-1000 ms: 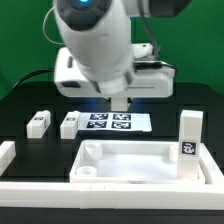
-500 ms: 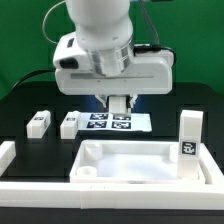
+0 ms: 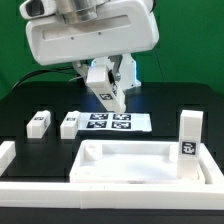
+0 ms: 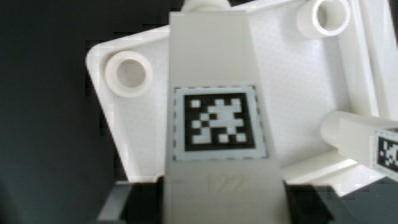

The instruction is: Assemble desk

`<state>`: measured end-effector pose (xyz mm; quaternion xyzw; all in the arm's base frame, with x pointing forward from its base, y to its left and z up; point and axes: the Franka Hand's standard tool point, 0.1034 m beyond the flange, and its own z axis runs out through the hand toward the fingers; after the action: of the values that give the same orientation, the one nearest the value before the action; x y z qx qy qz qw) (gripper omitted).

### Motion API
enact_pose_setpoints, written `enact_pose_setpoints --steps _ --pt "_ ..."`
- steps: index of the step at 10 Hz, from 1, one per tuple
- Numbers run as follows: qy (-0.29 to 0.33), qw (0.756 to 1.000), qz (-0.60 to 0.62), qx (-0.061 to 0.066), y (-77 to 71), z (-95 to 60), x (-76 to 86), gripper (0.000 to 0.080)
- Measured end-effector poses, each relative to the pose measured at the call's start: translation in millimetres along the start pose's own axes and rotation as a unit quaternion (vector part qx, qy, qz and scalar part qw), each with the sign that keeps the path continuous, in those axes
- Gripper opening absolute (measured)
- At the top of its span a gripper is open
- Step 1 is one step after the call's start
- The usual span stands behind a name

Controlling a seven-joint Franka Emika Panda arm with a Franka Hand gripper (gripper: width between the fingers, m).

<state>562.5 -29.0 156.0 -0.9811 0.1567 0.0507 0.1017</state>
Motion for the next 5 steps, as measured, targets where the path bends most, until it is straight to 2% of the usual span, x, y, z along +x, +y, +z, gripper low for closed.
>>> enact_pose_setpoints --steps 2,3,5 --pt "0.079 0.997 -0.004 -0.008 0.2 -0.6 9.1 0.0288" --pt "0.097 0.995 -0.006 -0.010 -0.2 0.7 8.8 0.0288" --pt "0.209 0.977 -0.016 -0.020 -7.9 -16.8 39.7 0.0288"
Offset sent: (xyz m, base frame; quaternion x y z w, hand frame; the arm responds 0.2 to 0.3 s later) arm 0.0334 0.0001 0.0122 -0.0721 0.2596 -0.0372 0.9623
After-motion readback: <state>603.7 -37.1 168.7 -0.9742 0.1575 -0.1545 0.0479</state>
